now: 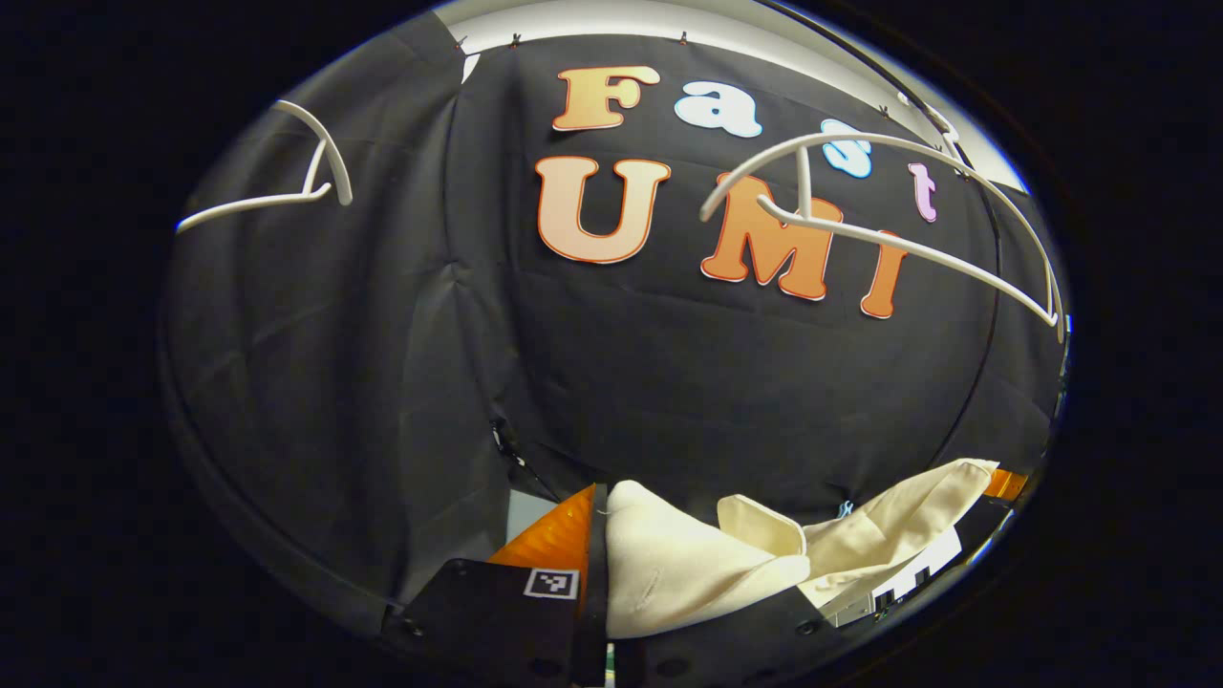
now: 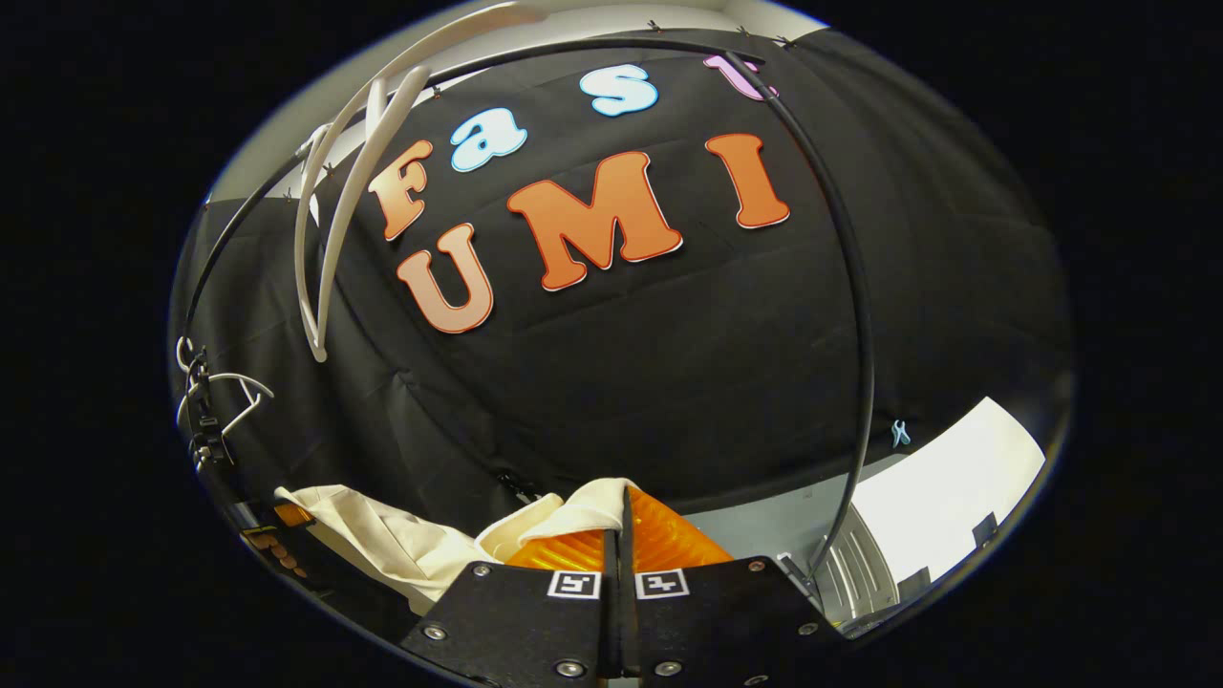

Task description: Grasp the clothes on the hanger with both hands and then place them into the laundry hamper below.

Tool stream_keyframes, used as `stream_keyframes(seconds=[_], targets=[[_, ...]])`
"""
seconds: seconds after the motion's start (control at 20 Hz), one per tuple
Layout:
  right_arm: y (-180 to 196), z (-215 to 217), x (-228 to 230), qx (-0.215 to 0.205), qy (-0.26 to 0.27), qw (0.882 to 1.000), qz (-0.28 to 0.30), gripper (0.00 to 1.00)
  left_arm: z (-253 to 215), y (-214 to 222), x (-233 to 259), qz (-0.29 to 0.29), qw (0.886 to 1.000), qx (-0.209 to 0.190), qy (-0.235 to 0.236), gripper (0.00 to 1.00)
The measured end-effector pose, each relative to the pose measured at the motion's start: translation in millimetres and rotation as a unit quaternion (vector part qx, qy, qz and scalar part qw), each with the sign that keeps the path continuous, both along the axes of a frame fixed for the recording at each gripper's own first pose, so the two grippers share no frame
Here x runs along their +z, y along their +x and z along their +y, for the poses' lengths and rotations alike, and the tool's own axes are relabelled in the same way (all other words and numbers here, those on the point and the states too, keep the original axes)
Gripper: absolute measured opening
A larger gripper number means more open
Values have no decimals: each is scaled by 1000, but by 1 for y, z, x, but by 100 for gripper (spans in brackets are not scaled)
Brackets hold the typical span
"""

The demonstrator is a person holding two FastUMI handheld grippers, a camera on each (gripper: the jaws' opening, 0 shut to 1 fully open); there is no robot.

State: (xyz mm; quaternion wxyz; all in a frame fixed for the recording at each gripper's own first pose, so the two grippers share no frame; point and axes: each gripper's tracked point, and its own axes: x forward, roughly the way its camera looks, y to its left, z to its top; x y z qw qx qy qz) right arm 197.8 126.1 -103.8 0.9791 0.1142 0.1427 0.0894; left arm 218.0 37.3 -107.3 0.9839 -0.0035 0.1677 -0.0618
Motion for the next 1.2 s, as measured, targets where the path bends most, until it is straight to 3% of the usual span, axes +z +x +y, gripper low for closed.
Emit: stream_keyframes(seconds=[0.55, 1.2], targets=[[-5, 73, -33, 33, 13, 999, 21, 0, -30, -14, -27, 34, 999, -15, -18, 12], [1, 123, -97, 56, -80, 994, 57, 0, -32, -14, -100, 123, 992, -13, 22, 12]])
